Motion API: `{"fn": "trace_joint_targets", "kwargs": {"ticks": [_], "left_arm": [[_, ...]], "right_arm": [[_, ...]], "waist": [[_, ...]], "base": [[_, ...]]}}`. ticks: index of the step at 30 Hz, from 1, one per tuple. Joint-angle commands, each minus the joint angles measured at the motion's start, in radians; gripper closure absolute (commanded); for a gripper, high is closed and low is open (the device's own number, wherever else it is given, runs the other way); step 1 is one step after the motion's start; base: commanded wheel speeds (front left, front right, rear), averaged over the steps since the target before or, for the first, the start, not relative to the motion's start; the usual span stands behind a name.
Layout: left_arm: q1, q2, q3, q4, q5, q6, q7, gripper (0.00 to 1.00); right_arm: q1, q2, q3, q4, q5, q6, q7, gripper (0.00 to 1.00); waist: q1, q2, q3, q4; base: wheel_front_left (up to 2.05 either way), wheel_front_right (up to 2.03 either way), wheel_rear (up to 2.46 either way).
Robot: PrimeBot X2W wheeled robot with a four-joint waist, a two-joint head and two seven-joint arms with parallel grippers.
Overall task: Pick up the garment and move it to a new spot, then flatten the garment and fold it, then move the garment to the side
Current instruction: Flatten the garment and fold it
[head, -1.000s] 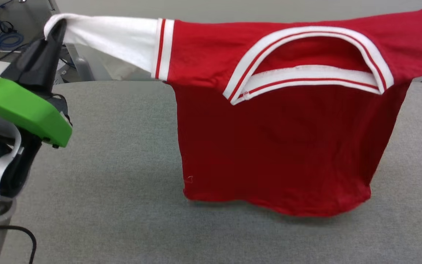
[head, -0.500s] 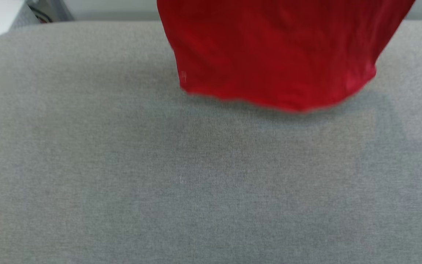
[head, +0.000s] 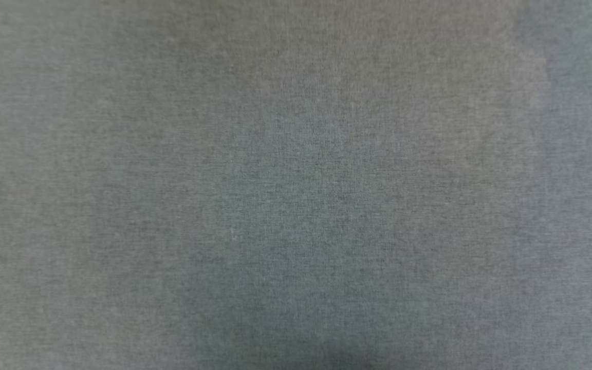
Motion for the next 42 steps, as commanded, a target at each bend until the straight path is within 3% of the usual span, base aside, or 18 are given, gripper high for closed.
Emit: {"fn": "trace_joint_targets", "kwargs": {"ticks": [1, 8, 14, 22, 28, 37, 42], "left_arm": [[-0.038, -0.006, -0.006, 0.038, 0.022, -0.002, -0.026, 1.0], [-0.13, -0.057, -0.058, 0.224, 0.043, -0.008, -0.168, 1.0], [-0.047, -0.087, -0.103, 0.322, 0.008, -0.011, -0.266, 1.0], [0.244, -0.102, -0.194, 0.361, -0.102, -0.011, -0.335, 1.0], [0.569, -0.088, -0.226, 0.357, -0.189, -0.011, -0.368, 1.0], [0.864, -0.058, -0.271, 0.298, -0.235, 0.0, -0.291, 1.0], [1.014, -0.01, -0.305, 0.199, -0.237, 0.029, -0.233, 1.0]], "right_arm": [[-0.025, 0.008, -0.012, 0.029, -0.023, -0.002, -0.033, 1.0], [-0.091, 0.063, -0.051, 0.178, -0.092, -0.002, -0.176, 1.0], [-0.043, 0.079, -0.034, 0.276, -0.089, -0.002, -0.24, 1.0], [0.177, 0.096, 0.033, 0.364, -0.045, -0.002, -0.265, 1.0], [0.411, 0.075, 0.104, 0.407, 0.026, -0.002, -0.224, 1.0], [0.705, 0.012, 0.162, 0.379, 0.165, -0.002, -0.128, 1.0], [0.877, -0.015, 0.183, 0.3, 0.265, -0.002, -0.051, 1.0]], "waist": [[-0.0002, 0.0, 0.098, -0.021], [-0.0002, 0.0, 0.116, -0.012], [-0.0002, 0.0, 0.084, 0.005], [-0.0002, 0.0, -0.036, 0.014], [-0.0002, 0.0, -0.184, 0.019], [-0.0002, 0.0, -0.358, 0.041], [-0.0002, 0.0, -0.425, 0.037]], "base": [[0.0, 0.0, 0.0], [0.0, 0.0, 0.0], [0.0, 0.0, 0.0], [0.0, 0.0, 0.0], [0.0, 0.0, 0.0], [0.0, 0.0, 0.0], [0.0, 0.0, 0.0]]}}
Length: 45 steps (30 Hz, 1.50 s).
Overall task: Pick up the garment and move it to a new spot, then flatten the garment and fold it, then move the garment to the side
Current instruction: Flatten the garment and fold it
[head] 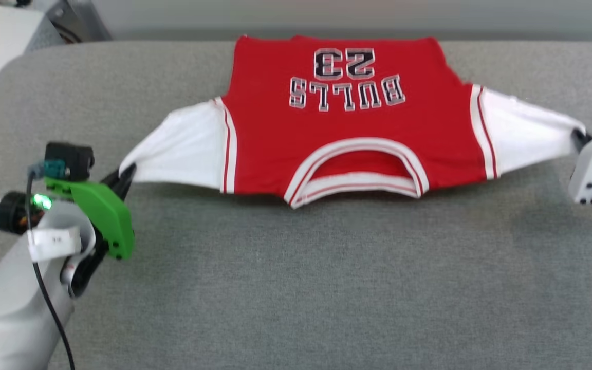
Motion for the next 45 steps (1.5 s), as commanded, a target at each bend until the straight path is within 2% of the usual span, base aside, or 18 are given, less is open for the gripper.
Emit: {"fn": "trace_joint_targets", "kwargs": {"ticks": [1, 9, 16, 24, 28, 33, 34, 35, 40, 45], "left_arm": [[0.052, 0.032, 0.004, -0.019, -0.01, 0.021, 0.013, 1.0], [0.304, 0.112, -0.002, -0.248, -0.078, 0.106, 0.108, 1.0], [0.491, 0.176, 0.001, -0.439, -0.152, 0.179, 0.183, 1.0], [0.629, 0.216, -0.021, -0.592, -0.217, 0.236, 0.269, 1.0], [0.654, 0.213, -0.041, -0.633, -0.26, 0.229, 0.326, 1.0], [0.62, 0.195, -0.042, -0.663, -0.258, 0.226, 0.333, 1.0], [0.612, 0.195, -0.041, -0.67, -0.255, 0.225, 0.334, 1.0], [0.603, 0.197, -0.04, -0.68, -0.25, 0.226, 0.336, 1.0], [0.571, 0.2, -0.036, -0.763, -0.247, 0.235, 0.36, 1.0], [0.557, 0.223, -0.028, -0.882, -0.243, 0.265, 0.392, 1.0]], "right_arm": [[0.051, -0.031, -0.001, -0.022, 0.029, -0.002, 0.022, 1.0], [0.322, -0.092, -0.039, -0.213, 0.17, -0.002, 0.188, 1.0], [0.557, -0.097, -0.135, -0.416, 0.234, -0.002, 0.355, 1.0], [0.79, -0.011, -0.299, -0.641, 0.202, -0.002, 0.571, 1.0], [0.86, 0.047, -0.37, -0.733, 0.17, -0.002, 0.655, 1.0], [0.875, 0.091, -0.412, -0.817, 0.134, -0.002, 0.715, 1.0], [0.871, 0.094, -0.411, -0.833, 0.134, -0.002, 0.731, 0.89], [0.863, 0.093, -0.407, -0.856, 0.135, -0.002, 0.744, 0.0], [0.799, 0.095, -0.414, -0.969, 0.154, -0.002, 0.796, 0.0], [0.67, 0.094, -0.395, -1.081, 0.17, -0.002, 0.884, 0.0]], "waist": [[0.0001, 0.0, -0.089, 0.007], [0.0001, 0.0, -0.162, -0.004], [0.0001, 0.0, -0.203, -0.013], [0.0001, 0.0, -0.214, -0.009], [0.0001, 0.0, -0.205, -0.001], [0.0001, 0.0, -0.183, 0.01], [0.0001, 0.0, -0.177, 0.012], [0.0001, 0.0, -0.17, 0.014], [0.0001, 0.0, -0.12, 0.029], [0.0001, 0.0, -0.029, 0.055]], "base": [[0.0, 0.0, 0.0], [0.0, 0.0, 0.0], [0.0, 0.0, 0.0], [0.0, 0.0, 0.0], [0.0, 0.0, 0.0], [0.0, 0.0, 0.0], [0.0, 0.0, 0.0], [0.0, 0.0, 0.0], [0.0, 0.0, 0.0], [0.0, 0.0, 0.0]]}}
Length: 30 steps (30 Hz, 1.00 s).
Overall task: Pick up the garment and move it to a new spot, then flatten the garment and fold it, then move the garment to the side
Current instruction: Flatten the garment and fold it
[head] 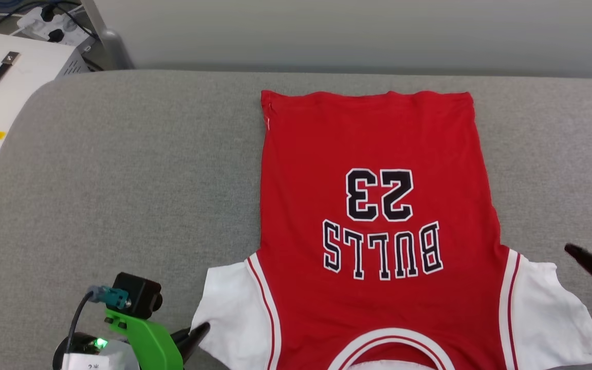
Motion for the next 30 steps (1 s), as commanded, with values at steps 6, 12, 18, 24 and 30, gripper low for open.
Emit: {"fn": "trace_joint_targets", "kwargs": {"ticks": [6, 12, 18, 24, 30], "left_arm": [[-0.042, 0.03, 0.005, -0.154, 0.038, 0.039, 0.031, 1.0], [-0.085, 0.03, 0.003, -0.251, 0.092, 0.055, 0.035, 1.0], [-0.115, 0.012, -0.013, -0.301, 0.124, 0.048, 0.033, 1.0], [-0.135, 0.003, -0.021, -0.304, 0.148, 0.041, 0.026, 1.0], [-0.144, -0.025, -0.038, -0.29, 0.152, 0.022, 0.007, 1.0]], "right_arm": [[-0.265, -0.007, 0.024, -0.025, -0.007, -0.001, 0.125, 0.0], [-0.505, -0.059, 0.05, 0.074, -0.074, -0.001, 0.205, 0.0], [-0.692, -0.136, 0.053, 0.212, -0.161, -0.001, 0.228, 0.0], [-0.844, -0.187, 0.047, 0.348, -0.224, -0.001, 0.231, 0.0], [-0.95, -0.223, 0.048, 0.449, -0.276, -0.001, 0.251, 0.0]], "waist": [[0.0001, 0.0, 0.199, 0.086], [0.0001, 0.0, 0.324, 0.164], [0.0001, 0.0, 0.41, 0.243], [0.0001, 0.0, 0.478, 0.304], [0.0001, 0.0, 0.52, 0.348]], "base": [[0.0, 0.0, 0.0], [0.0, 0.0, 0.0], [0.0, 0.0, 0.0], [0.0, 0.0, 0.0], [0.0, 0.0, 0.0]]}}
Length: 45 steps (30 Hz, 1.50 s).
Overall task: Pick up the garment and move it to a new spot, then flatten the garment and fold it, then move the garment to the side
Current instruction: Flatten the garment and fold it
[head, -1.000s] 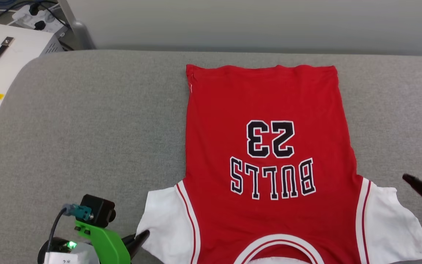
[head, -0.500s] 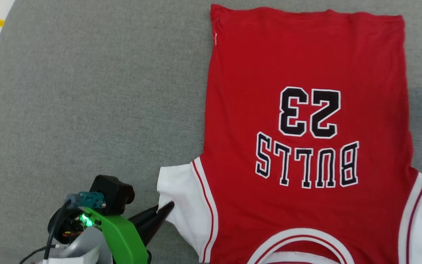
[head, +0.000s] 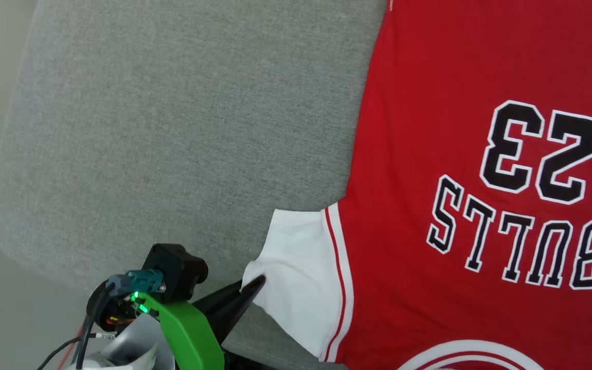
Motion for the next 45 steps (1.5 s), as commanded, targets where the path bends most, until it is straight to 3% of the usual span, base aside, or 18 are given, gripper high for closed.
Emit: {"fn": "trace_joint_targets", "kwargs": {"ticks": [1, 12, 13, 14, 15, 22, 30, 45], "left_arm": [[-0.023, -0.012, -0.003, 0.007, 0.01, -0.009, -0.01, 1.0], [-0.04, -0.041, -0.012, 0.054, 0.013, -0.027, -0.032, 1.0], [-0.041, -0.042, -0.012, 0.057, 0.013, -0.027, -0.032, 1.0], [-0.042, -0.042, -0.012, 0.058, 0.014, -0.027, -0.032, 1.0], [-0.043, -0.043, -0.012, 0.059, 0.014, -0.027, -0.032, 1.0], [-0.048, -0.045, 0.0, 0.064, 0.017, -0.021, -0.048, 1.0], [-0.037, -0.033, 0.012, 0.077, 0.013, 0.0, -0.046, 1.0], [0.046, -0.014, 0.032, 0.104, -0.017, 0.066, -0.056, 1.0]], "right_arm": [[-0.028, -0.009, -0.001, 0.018, -0.018, -0.001, 0.006, 0.0], [0.01, -0.026, 0.034, 0.112, -0.046, -0.001, 0.033, 0.0], [0.024, -0.028, 0.037, 0.115, -0.043, -0.001, 0.042, 0.54], [0.033, -0.03, 0.039, 0.117, -0.04, -0.001, 0.048, 0.71], [0.043, -0.032, 0.039, 0.118, -0.036, -0.001, 0.055, 1.0], [0.073, -0.028, 0.022, 0.11, -0.026, -0.001, 0.036, 1.0], [0.159, -0.023, 0.017, 0.132, -0.016, -0.001, -0.022, 1.0], [0.561, 0.049, -0.022, 0.009, 0.098, -0.001, -0.1, 1.0]], "waist": [[-0.0002, 0.0, 0.072, 0.074], [-0.0002, 0.0, 0.082, 0.109], [-0.0002, 0.0, 0.08, 0.11], [-0.0002, 0.0, 0.078, 0.111], [-0.0002, 0.0, 0.077, 0.111], [-0.0002, 0.0, 0.05, 0.098], [-0.0002, 0.0, -0.062, 0.04], [-0.0002, 0.0, -0.342, -0.104]], "base": [[0.0, 0.0, 0.0], [0.0, 0.0, 0.0], [0.0, 0.0, 0.0], [0.0, 0.0, 0.0], [0.0, 0.0, 0.0], [0.0, 0.0, 0.0], [0.0, 0.0, 0.0], [0.0, 0.0, 0.0]]}}
